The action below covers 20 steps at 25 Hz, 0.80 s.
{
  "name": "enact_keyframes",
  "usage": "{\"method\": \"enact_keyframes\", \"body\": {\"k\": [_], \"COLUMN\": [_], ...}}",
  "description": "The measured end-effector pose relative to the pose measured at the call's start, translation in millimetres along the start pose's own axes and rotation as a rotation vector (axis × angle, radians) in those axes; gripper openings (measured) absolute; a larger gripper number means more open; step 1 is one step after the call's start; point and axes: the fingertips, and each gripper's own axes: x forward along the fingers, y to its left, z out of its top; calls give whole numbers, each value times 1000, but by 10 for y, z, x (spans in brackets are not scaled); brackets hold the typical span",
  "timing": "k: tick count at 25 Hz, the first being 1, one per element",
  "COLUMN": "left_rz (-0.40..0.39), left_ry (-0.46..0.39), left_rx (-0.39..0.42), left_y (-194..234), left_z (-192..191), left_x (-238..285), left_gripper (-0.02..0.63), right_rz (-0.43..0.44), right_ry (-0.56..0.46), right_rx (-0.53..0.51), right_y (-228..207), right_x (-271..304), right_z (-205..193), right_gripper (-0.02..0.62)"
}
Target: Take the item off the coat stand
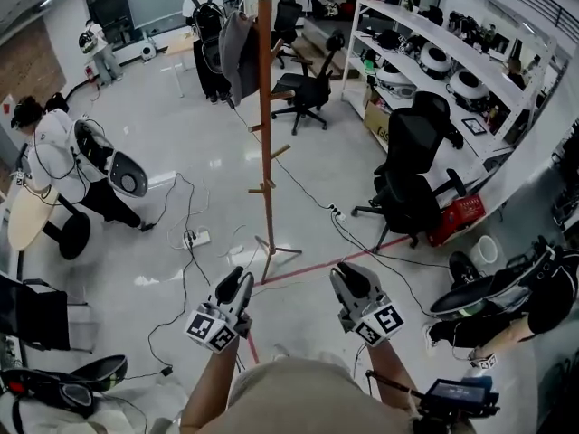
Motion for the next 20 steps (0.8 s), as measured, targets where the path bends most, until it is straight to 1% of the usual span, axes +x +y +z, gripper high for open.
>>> {"method": "enact_keyframes", "body": {"k": [3,6,11,16,20], "left_rz": [0,-2,26,64,89], "left_ry": [-14,-4,-3,12,15], "left_rx": [-14,-25,-21,-5,9], "left_y": [56,97,169,268,213], "left_z": [21,-2,18,58,102], "left_x": [25,49,50,260,481], "left_gripper": [104,104,104,104,104], "right_rz": [-6,-5,19,34,64], "right_ry": [-4,-3,33,55,40], "right_rx": [-17,-17,27,26,40], "right_y": [14,22,-2,-196,-377], "right_x": [62,122,228,400,448], "right_z": [-5,0,-45,-76,33], "right_gripper": [83,83,81,81,81]}}
